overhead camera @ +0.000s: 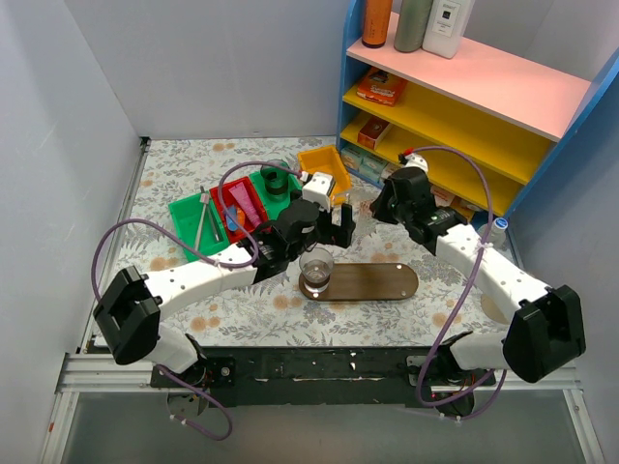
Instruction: Prepare toiletry sets of a toothbrush and toothpaste on the tray
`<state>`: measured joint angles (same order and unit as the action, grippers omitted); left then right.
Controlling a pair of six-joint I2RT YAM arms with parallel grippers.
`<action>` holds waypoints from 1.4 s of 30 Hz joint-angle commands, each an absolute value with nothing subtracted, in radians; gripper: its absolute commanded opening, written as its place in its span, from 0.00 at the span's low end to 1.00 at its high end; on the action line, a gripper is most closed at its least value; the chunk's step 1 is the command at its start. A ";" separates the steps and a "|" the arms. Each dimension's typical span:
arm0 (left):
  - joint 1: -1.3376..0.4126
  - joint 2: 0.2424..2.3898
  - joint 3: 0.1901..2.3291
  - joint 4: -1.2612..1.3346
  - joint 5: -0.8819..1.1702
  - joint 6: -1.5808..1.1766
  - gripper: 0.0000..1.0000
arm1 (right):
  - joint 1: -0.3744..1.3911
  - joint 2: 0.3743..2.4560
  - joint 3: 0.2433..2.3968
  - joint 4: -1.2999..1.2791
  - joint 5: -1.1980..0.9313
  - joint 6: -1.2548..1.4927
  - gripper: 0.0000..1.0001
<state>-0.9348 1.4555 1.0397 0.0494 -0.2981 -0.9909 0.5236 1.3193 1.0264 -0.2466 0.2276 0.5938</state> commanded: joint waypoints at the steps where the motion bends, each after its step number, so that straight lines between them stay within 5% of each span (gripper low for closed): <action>1: -0.939 1.368 1.017 0.097 -0.278 -0.986 0.98 | 0.460 1.241 1.012 -0.155 0.186 0.558 0.01; 19: -0.742 1.371 1.051 0.124 0.187 -1.161 0.97 | 0.206 0.948 0.724 0.067 -0.389 0.416 0.01; 27: -0.723 1.422 1.060 0.123 0.267 -1.215 0.76 | 0.167 0.930 0.644 0.221 -0.578 0.500 0.01; 37: -0.723 1.459 1.057 0.137 0.328 -1.223 0.71 | 0.115 0.940 0.617 0.287 -0.673 0.554 0.01; 42: -0.723 1.480 1.055 0.153 0.371 -1.246 0.52 | 0.112 0.946 0.606 0.279 -0.690 0.545 0.01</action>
<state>-0.7273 1.4628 1.0317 0.1276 0.3168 -1.2308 0.1177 0.9508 0.6098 0.2077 -0.6411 0.5323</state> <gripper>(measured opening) 0.583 0.055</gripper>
